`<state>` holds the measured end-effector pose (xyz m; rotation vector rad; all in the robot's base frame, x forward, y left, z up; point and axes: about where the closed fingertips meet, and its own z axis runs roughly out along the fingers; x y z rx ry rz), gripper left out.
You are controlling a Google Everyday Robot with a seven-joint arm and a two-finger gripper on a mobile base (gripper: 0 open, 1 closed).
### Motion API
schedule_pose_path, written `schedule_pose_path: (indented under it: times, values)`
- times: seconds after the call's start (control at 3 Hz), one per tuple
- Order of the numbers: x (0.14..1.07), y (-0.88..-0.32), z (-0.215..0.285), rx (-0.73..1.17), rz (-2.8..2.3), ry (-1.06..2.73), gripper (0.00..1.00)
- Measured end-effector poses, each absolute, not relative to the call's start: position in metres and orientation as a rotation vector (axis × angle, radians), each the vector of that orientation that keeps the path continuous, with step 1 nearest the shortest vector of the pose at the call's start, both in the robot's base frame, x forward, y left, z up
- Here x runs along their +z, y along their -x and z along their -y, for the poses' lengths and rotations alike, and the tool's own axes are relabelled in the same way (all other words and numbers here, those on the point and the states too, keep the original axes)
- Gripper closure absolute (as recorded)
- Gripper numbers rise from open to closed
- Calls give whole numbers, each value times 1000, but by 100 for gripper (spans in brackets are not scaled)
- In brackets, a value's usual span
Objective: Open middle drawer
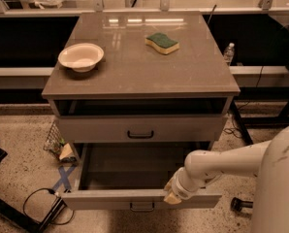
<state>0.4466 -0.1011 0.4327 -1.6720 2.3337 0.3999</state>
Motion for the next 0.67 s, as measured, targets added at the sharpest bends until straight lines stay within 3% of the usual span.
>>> schedule_pose_path:
  times: [0.33, 0.67]
  values:
    - [432, -446, 100, 403, -2334, 1674, 30]
    - [431, -445, 100, 404, -2334, 1676, 8]
